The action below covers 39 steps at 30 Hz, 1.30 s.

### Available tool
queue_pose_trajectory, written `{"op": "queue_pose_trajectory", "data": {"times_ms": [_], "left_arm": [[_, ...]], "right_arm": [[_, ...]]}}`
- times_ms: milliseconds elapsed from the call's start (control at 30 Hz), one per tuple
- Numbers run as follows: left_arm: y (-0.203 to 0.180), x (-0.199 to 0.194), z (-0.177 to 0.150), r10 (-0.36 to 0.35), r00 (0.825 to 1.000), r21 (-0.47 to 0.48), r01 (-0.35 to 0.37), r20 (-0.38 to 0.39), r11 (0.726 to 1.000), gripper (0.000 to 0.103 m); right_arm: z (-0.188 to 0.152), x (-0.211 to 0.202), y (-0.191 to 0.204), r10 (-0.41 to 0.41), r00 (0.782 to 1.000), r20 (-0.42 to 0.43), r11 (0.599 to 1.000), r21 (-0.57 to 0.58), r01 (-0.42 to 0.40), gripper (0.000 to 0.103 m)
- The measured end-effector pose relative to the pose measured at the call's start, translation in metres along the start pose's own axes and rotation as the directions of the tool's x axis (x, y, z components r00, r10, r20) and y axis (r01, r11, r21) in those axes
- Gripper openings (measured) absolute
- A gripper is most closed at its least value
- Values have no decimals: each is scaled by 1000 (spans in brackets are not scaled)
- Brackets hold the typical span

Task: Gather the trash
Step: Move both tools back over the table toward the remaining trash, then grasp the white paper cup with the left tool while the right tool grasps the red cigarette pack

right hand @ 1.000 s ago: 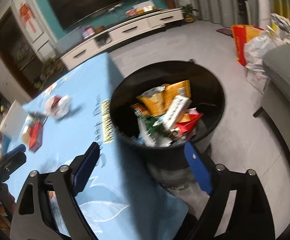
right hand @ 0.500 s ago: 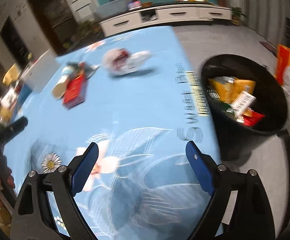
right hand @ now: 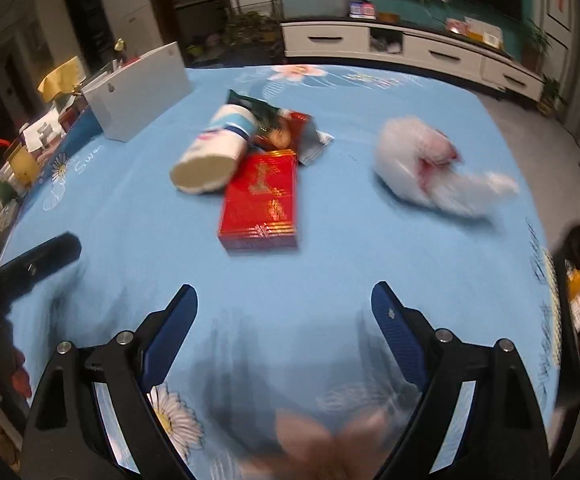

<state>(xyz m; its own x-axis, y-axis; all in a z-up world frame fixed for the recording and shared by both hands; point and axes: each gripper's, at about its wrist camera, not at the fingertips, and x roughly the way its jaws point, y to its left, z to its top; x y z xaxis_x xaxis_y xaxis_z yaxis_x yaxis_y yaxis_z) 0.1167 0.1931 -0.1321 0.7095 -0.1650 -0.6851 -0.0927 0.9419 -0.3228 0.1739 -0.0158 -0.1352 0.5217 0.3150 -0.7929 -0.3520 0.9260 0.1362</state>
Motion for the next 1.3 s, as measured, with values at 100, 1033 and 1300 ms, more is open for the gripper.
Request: {"op": "queue_pose_trajectory", "data": {"times_ms": [100, 1033, 1300], "left_arm": [[4, 8, 9, -2, 1000, 0, 2, 9, 1000, 100], [-46, 131, 78, -94, 986, 57, 103, -140, 993, 100], [-52, 140, 75, -121, 977, 68, 135, -177, 988, 76]], "right_arm": [[15, 25, 9, -19, 1000, -16, 999, -28, 18, 87], [-15, -31, -54, -14, 998, 68, 998, 62, 10, 55], [-23, -34, -61, -23, 998, 62, 996, 92, 17, 56]]}}
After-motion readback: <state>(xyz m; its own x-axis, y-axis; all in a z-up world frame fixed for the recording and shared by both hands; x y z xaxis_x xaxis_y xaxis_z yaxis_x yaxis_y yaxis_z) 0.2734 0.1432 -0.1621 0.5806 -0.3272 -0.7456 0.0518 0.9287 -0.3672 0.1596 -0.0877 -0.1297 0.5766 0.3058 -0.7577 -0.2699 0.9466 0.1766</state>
